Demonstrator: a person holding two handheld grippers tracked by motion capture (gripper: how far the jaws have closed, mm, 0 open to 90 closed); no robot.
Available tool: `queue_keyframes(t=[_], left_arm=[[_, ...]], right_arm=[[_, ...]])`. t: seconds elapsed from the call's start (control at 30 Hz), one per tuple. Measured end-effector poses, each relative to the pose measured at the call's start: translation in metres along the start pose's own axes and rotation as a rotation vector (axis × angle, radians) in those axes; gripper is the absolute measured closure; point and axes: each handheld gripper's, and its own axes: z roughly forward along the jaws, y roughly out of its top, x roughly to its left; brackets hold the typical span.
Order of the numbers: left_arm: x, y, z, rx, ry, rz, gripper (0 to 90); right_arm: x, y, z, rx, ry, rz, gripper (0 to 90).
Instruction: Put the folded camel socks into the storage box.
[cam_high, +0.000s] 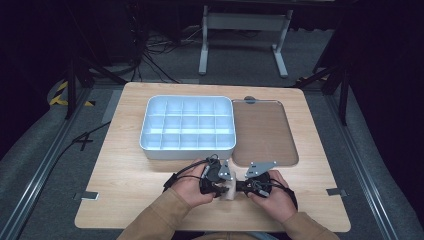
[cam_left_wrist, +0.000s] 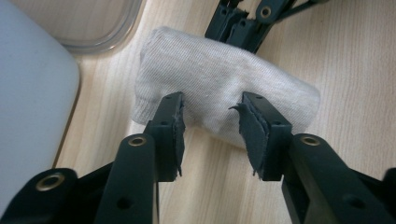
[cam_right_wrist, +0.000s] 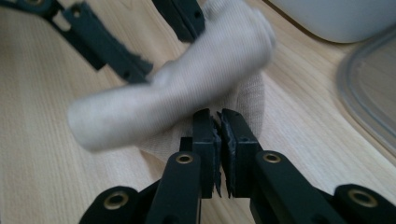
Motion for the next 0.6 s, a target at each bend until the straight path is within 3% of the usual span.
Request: queue_keyframes(t=[0.1, 0.37, 0.6], left_arm=[[-0.001, 0.001, 0.003, 0.010, -0.003, 0.013, 57.9], [0.000, 0.002, 0.007, 0.034, 0.017, -0.009, 53.9], [0.004, -0.003, 0.003, 0.025, 0.011, -0.036, 51.7]], right_arm=[[0.002, 0.000, 0.002, -0.003, 0.001, -0.003, 85.0], [0.000, 0.001, 0.000, 0.002, 0.015, 0.008, 83.5], [-0.006, 0.007, -0.022, -0.033, 0.001, 0.013, 81.7]])
